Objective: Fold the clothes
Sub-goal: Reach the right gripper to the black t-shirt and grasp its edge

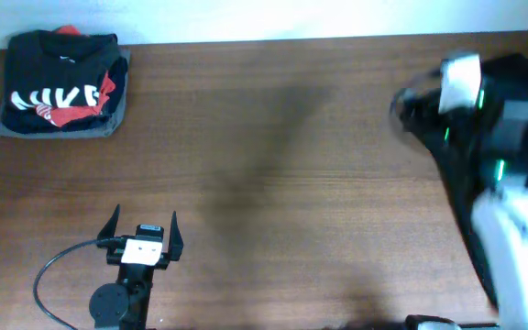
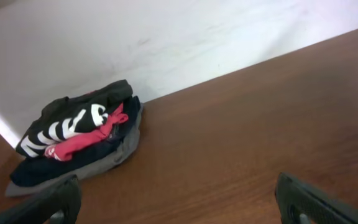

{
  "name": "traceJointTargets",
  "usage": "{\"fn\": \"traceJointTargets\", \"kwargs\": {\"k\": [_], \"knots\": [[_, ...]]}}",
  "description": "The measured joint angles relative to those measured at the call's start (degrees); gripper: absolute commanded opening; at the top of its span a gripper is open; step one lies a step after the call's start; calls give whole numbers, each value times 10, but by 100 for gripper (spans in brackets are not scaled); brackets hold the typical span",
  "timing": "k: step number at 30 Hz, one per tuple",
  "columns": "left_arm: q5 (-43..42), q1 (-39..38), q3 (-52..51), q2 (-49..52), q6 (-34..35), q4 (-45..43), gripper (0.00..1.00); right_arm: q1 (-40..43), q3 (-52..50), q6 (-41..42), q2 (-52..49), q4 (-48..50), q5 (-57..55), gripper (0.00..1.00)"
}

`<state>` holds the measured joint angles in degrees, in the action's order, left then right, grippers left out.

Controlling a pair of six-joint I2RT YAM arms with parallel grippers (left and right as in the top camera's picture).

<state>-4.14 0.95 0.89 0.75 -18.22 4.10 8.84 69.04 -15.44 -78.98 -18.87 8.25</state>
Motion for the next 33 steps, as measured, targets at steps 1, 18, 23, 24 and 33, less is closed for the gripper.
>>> {"fn": "traceJointTargets", "kwargs": {"k": [1,18,23,24,33], "knots": [[0,0,0,0,0,1,99,10,55,0,-51,-44,-1,99],[0,0,0,0,0,0,99,47,287,-8,-427,-203,-19,99],[0,0,0,0,0,0,99,47,287,-24,-432,-200,-23,99],[0,0,0,0,0,0,99,47,287,-26,-433,-200,-24,99],[0,0,0,0,0,0,99,47,291,-38,-465,-199,-44,99]]}}
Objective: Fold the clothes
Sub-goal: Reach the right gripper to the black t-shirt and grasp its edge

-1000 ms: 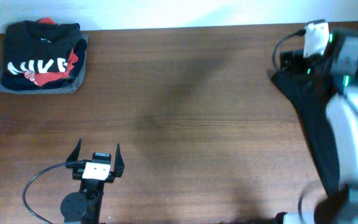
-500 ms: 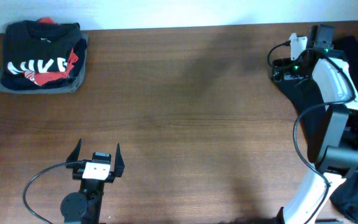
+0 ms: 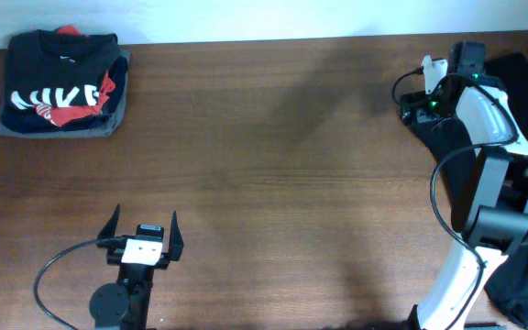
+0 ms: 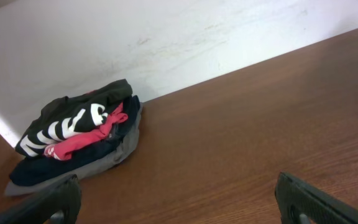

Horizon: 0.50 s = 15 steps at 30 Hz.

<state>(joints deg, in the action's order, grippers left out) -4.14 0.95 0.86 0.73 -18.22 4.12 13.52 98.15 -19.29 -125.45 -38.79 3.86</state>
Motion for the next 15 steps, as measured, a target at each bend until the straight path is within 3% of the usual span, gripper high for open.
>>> {"fn": "traceJointTargets", "kwargs": {"k": [5,10,15], "knots": [[0,0,0,0,0,0,99,0,0,-2,-23,0,-9,100],[0,0,0,0,0,0,99,0,0,-1,-33,-2,-14,61],[0,0,0,0,0,0,99,0,0,-2,-33,0,-16,13]]}}
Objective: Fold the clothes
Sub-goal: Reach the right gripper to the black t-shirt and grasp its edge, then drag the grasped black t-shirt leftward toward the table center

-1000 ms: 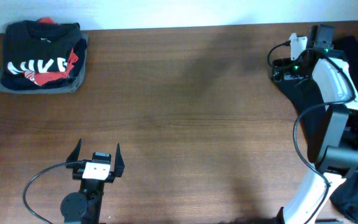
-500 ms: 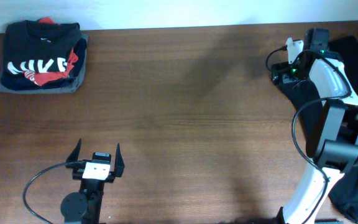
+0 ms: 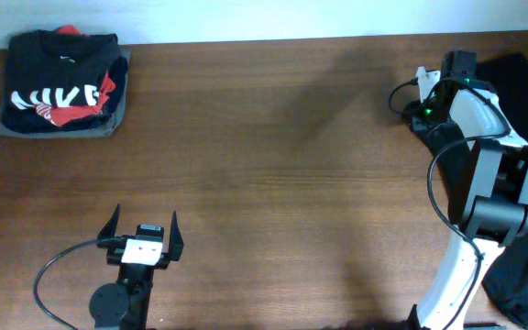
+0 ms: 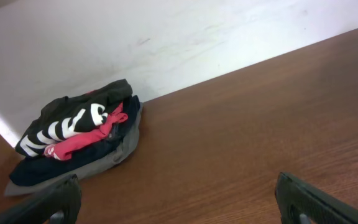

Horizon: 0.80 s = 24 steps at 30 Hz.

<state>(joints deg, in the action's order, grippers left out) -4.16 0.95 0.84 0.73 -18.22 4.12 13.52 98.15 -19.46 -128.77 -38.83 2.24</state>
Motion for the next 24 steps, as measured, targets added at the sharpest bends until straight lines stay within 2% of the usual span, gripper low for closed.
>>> {"fn": "traceJointTargets", "kwargs": {"k": [1,2,13,24], "knots": [[0,0,0,0,0,0,99,0,0,1,0,0,-1,6],[0,0,0,0,0,0,99,0,0,3,0,0,-2,4],[0,0,0,0,0,0,99,-15,14,21,0,-3,45,4],[0,0,0,0,0,0,99,-118,152,54,0,-66,92,4]]}}
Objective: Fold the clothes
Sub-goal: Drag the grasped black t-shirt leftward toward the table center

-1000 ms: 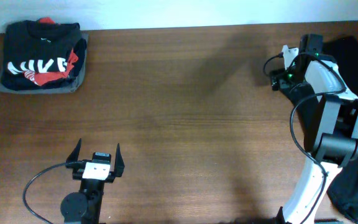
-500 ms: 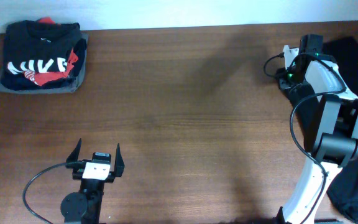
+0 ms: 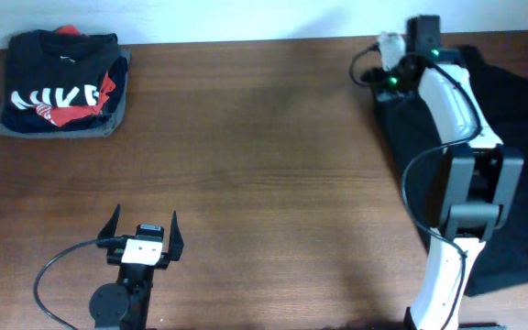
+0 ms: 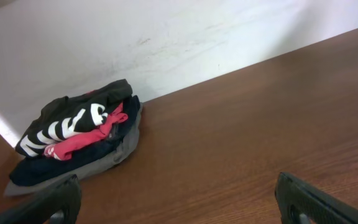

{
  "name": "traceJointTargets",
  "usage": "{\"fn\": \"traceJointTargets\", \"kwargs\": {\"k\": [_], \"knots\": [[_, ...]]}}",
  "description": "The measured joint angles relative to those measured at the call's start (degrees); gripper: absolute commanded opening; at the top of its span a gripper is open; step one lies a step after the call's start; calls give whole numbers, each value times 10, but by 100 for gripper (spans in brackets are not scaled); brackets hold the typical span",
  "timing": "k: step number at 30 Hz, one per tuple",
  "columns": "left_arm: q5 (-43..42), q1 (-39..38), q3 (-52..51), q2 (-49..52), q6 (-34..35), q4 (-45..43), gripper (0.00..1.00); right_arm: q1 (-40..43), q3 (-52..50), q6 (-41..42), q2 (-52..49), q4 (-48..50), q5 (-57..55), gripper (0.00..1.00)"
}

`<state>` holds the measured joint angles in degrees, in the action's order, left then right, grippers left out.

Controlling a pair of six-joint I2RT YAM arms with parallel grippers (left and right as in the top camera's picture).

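A black garment (image 3: 502, 137) lies spread loosely over the table's right side, its upper left corner under my right gripper (image 3: 380, 87). That gripper is at the far right of the table and appears shut on the corner; its fingers are hard to make out. My left gripper (image 3: 142, 229) rests open near the front left and holds nothing. Its fingertips (image 4: 316, 202) frame bare wood in the left wrist view. A folded stack of clothes (image 3: 60, 82), black with white letters and red, sits at the far left corner, and the stack (image 4: 73, 140) also shows in the wrist view.
The brown wooden table (image 3: 264, 165) meets a white wall (image 4: 166, 43) at its far edge. The right arm (image 3: 452, 183) stretches from its base at the front right up across the black garment. A black cable (image 3: 58, 275) loops beside the left arm's base.
My right gripper has moved left and toward the far edge. The black garment, earlier bunched at the right edge, now reaches further left across the table. The left gripper has not moved.
At first the right arm was a blur over the dark garment at the table's right edge. Then its gripper stood at the garment's left edge near the far right. The garment now lies pulled out to the left with the gripper. The left gripper and folded stack stayed put.
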<state>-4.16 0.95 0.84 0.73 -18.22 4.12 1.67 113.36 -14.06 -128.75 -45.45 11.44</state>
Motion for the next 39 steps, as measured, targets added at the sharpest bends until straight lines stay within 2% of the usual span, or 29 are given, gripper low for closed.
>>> {"fn": "traceJointTargets", "kwargs": {"k": [11,24,33,39], "knots": [[0,0,0,0,0,0,99,-103,16,27,0,4,87,4],[0,0,0,0,0,0,99,-294,16,146,0,100,123,4],[0,0,0,0,0,0,99,-406,16,185,-9,74,129,4],[0,0,0,0,0,0,99,-435,16,204,-9,50,134,4]]}}
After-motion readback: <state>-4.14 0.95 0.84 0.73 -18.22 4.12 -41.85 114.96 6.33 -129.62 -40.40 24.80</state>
